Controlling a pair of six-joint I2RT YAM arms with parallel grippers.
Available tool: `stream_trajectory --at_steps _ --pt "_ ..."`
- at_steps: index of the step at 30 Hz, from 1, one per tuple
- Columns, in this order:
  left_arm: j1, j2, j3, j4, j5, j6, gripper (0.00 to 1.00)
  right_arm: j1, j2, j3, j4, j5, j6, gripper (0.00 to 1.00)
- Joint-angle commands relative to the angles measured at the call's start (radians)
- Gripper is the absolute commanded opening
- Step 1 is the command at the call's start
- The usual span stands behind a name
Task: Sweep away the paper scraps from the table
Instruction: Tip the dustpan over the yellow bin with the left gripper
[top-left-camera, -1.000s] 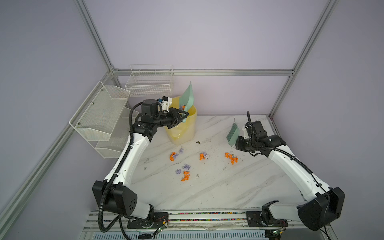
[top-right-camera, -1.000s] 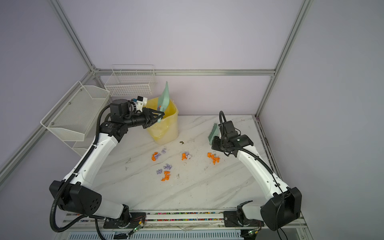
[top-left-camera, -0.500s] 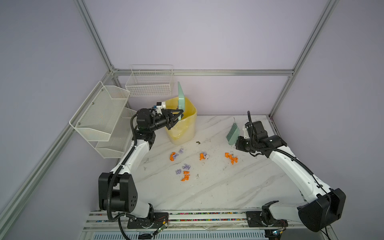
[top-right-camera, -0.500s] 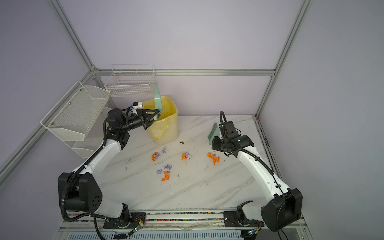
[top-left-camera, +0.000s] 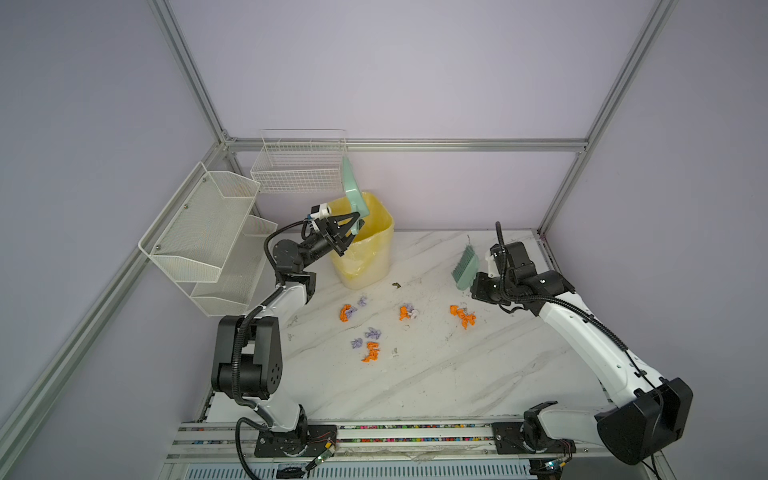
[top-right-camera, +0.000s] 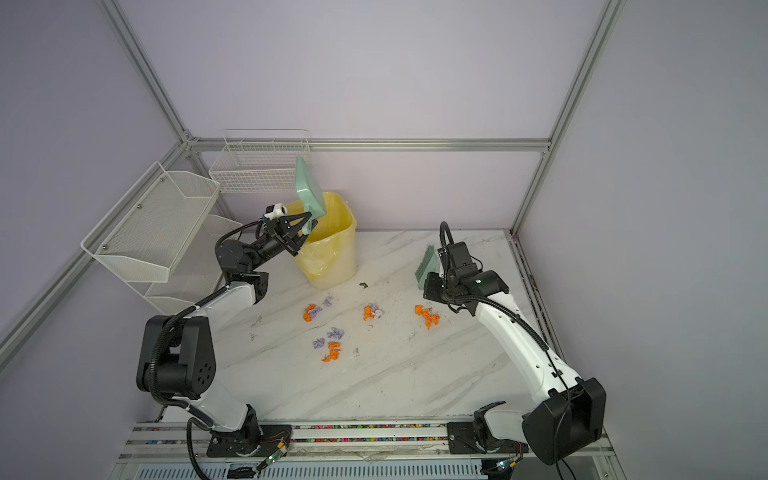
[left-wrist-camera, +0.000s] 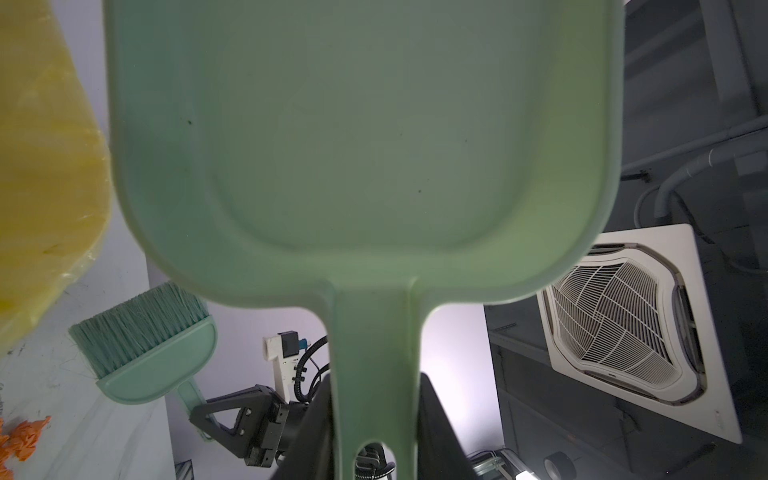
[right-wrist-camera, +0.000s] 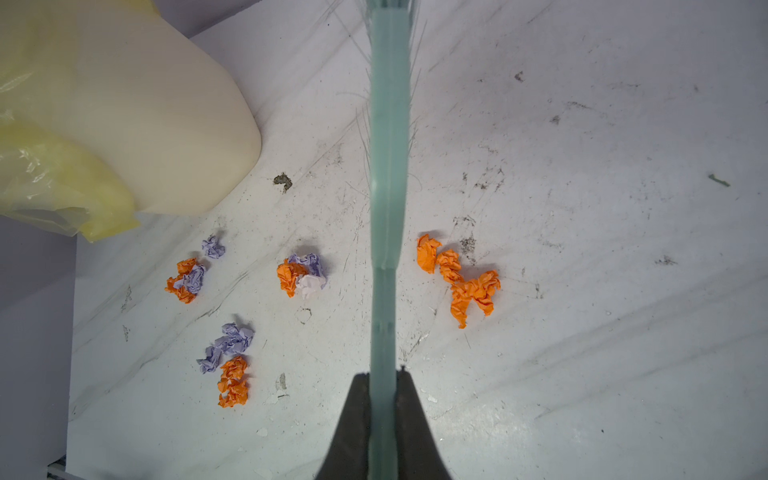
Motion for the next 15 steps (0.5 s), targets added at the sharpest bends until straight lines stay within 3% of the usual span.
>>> stream_trajectory --at_steps 1,5,7,13,15 --pt "0.011 -0.029 -0.026 0.132 -0.008 -0.140 0.09 -0.003 -0.026 0.006 0.017 -0.004 0.009 0.00" --pt "0.012 -0.054 -0.024 0.113 0.003 -0.125 0.09 -0.004 -0.021 0.012 0.017 -0.009 0.012 0.00" --pt "0.011 -0.092 -0.026 -0.012 0.021 -0.048 0.09 -0.004 -0.019 0.015 0.017 -0.009 0.012 0.00" --pt "0.011 -0.284 0.042 -0.670 0.066 0.432 0.14 -0.003 -0.018 0.017 0.018 -0.014 0.018 0.00" --pt "0.011 -0.314 0.070 -0.798 0.063 0.530 0.14 -0.003 -0.020 0.014 0.018 -0.018 0.020 0.00"
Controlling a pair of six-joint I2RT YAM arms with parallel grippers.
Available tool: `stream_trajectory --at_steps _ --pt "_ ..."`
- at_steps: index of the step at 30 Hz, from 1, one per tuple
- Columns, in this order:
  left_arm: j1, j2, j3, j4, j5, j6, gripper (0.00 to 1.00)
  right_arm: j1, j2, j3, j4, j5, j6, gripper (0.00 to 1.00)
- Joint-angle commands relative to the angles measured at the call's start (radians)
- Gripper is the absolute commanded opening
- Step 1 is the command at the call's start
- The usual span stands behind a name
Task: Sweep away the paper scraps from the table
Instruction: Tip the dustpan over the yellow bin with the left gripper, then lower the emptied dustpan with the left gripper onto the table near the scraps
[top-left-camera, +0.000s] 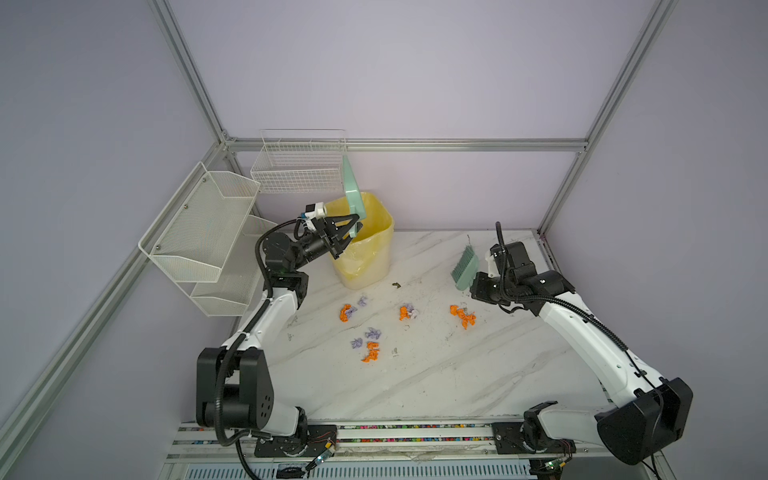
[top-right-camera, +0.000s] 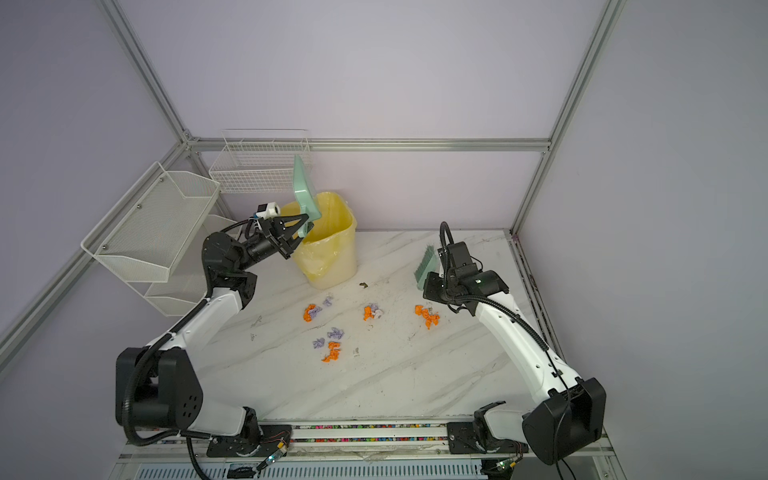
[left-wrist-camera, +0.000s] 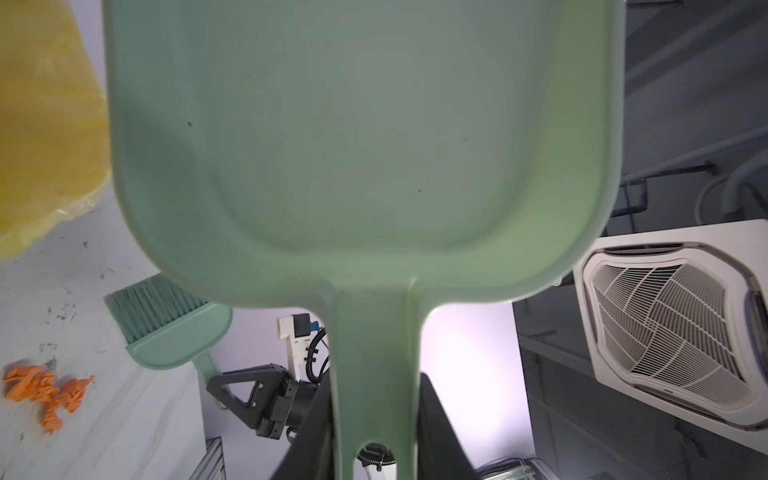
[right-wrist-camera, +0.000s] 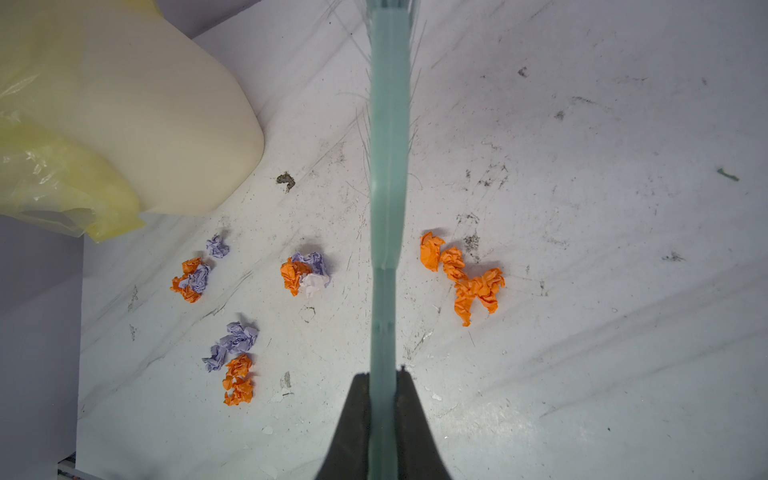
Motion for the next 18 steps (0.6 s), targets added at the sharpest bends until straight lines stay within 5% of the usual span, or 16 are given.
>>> stream_trajectory --at_steps 1,18 --pt "0.005 -0.082 0.075 -0.333 0.026 0.285 0.14 -0.003 -0.020 0.013 0.018 -0.006 0.008 0.00" --pt "-0.011 -0.181 0.047 -0.434 0.013 0.395 0.14 -0.003 -0.032 0.004 0.021 -0.011 0.021 0.00"
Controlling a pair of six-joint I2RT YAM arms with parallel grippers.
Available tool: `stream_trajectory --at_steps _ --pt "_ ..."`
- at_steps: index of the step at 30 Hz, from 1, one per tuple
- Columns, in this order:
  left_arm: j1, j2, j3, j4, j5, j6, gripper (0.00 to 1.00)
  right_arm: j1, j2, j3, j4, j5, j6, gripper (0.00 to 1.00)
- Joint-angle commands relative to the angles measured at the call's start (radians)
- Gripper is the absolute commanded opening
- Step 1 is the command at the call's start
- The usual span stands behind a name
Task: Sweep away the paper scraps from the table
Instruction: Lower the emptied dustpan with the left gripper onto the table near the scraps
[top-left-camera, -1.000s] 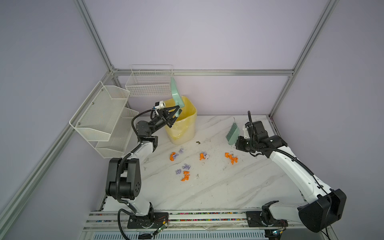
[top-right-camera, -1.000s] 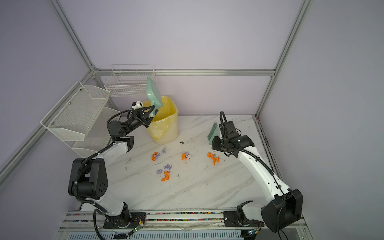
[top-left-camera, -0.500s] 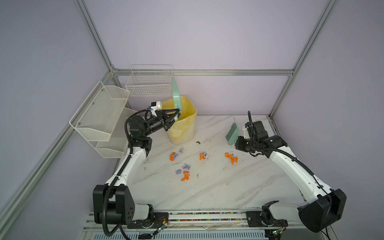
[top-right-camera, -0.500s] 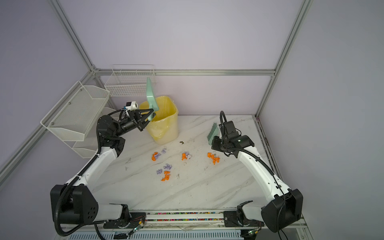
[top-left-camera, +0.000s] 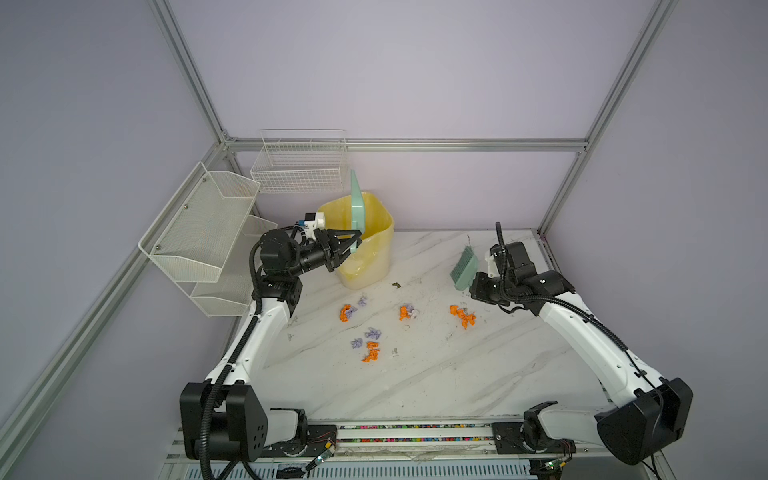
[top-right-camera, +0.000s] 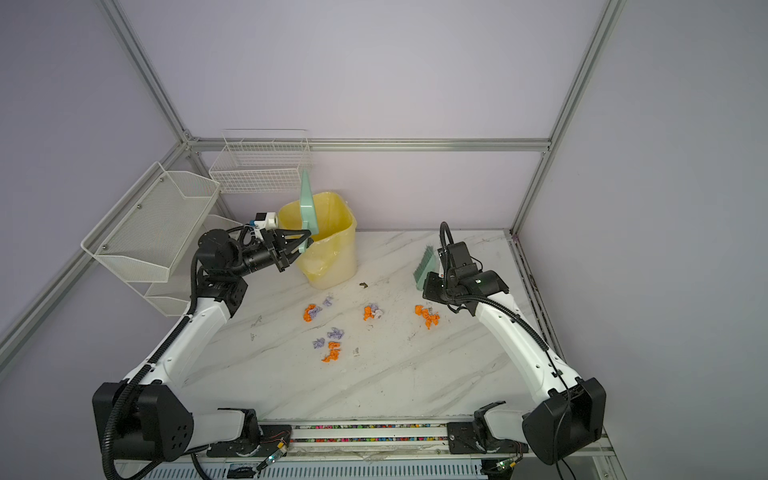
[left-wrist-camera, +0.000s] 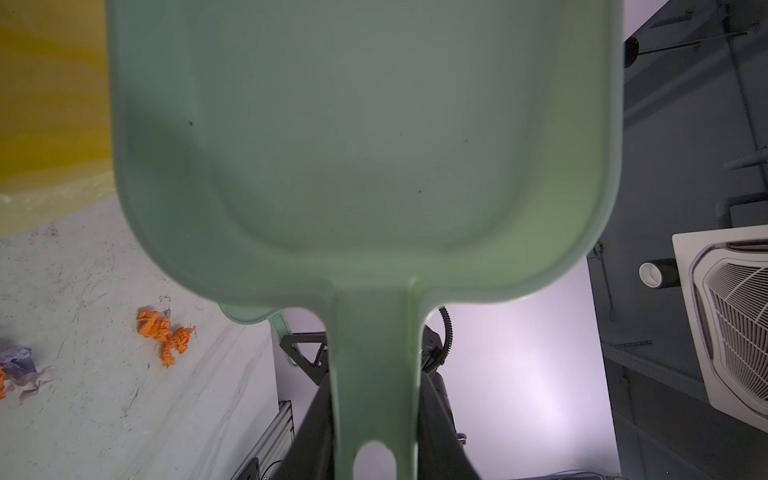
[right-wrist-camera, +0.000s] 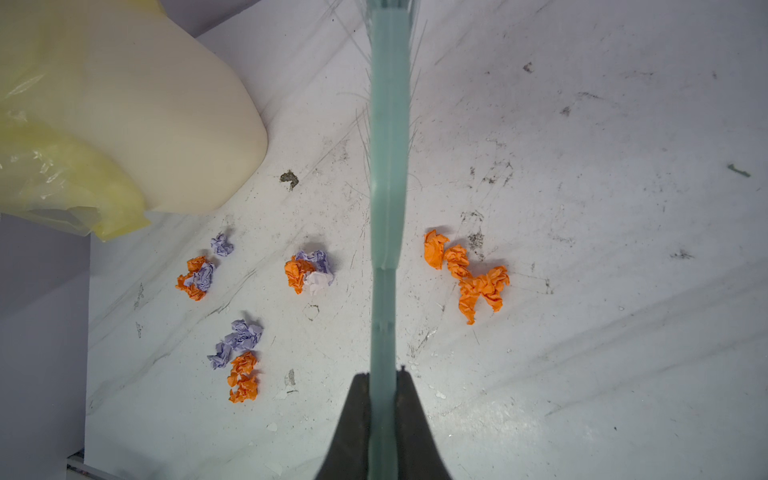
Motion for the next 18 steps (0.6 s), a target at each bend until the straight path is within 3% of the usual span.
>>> stream_trajectory --at_steps 1,10,18 --pt "-0.018 -0.073 0.052 -0.064 -0.011 0.120 0.14 -0.003 -0.032 0.006 0.019 0.001 0.014 0.00" --pt "-0.160 -0.120 0.153 -0.481 -0.139 0.455 0.14 -0.004 -0.020 0.048 -0.007 0.010 0.005 0.00" --pt "-0.323 -0.123 0.166 -0.633 -0.269 0.590 0.14 -0.005 -0.005 0.087 -0.026 0.022 0.002 0.00"
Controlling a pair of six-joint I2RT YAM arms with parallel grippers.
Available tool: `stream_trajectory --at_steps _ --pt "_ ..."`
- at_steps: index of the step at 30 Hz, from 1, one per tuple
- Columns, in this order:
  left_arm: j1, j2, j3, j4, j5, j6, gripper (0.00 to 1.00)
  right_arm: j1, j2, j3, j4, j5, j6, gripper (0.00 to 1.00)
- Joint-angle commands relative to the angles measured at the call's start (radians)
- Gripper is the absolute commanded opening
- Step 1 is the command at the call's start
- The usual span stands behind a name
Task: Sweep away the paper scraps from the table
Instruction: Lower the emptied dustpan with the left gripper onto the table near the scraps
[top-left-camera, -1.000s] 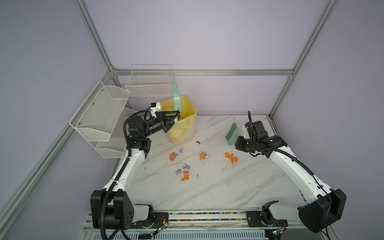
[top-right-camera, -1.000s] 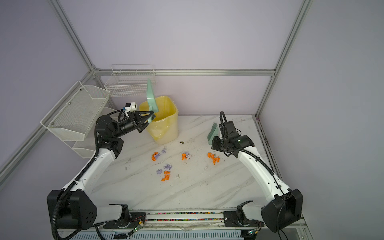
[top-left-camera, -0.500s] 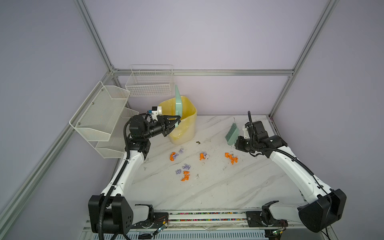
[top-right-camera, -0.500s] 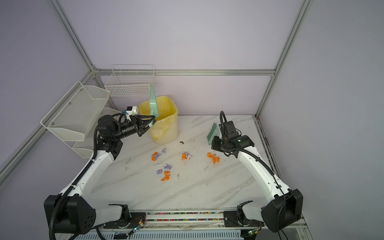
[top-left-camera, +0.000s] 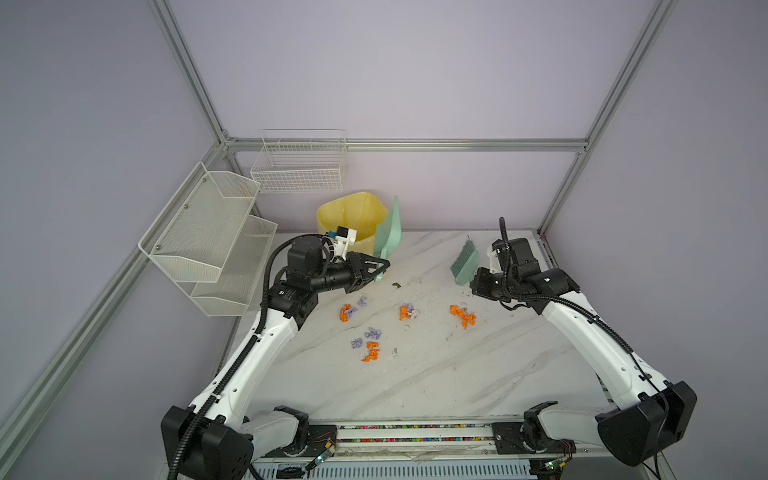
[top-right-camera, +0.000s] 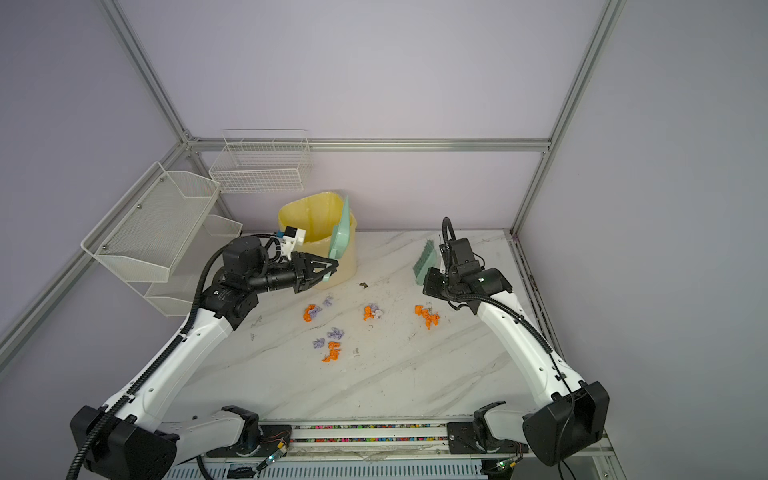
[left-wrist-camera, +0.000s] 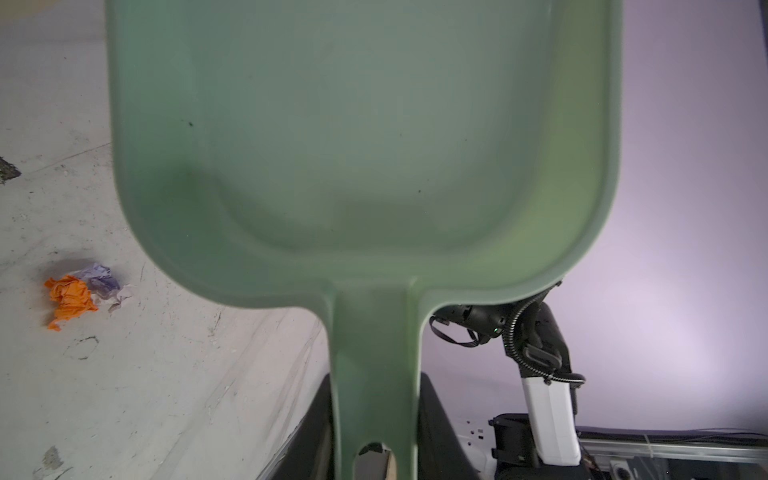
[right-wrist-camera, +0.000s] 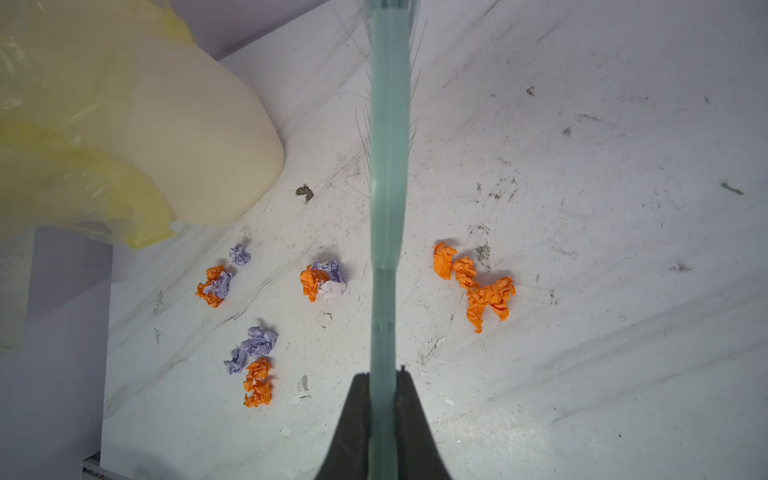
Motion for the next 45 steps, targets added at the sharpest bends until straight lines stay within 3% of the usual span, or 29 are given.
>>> stream_trajectory --at_steps 1,14,29,39,45 --pt "-0.061 -0.024 0.101 -0.096 -0.087 0.126 0.14 -0.007 -0.002 0.041 -0.021 0.037 -0.008 0.00" --pt "-0.283 -0.017 0.095 -0.275 -0.316 0.264 0.14 -0.028 0.006 0.108 -0.087 0.138 -0.037 0.00" --pt "-0.561 0.107 0.135 -0.484 -0.676 0.407 0.14 -0.037 0.010 0.125 -0.181 0.330 -0.155 0.00" --pt "-0.662 0.202 0.161 -0.547 -0.764 0.431 0.14 -0.040 0.056 0.126 -0.212 0.379 -0.260 0.00" --pt "-0.707 0.266 0.154 -0.566 -0.782 0.432 0.14 -0.041 0.127 0.126 -0.271 0.344 -0.274 0.00"
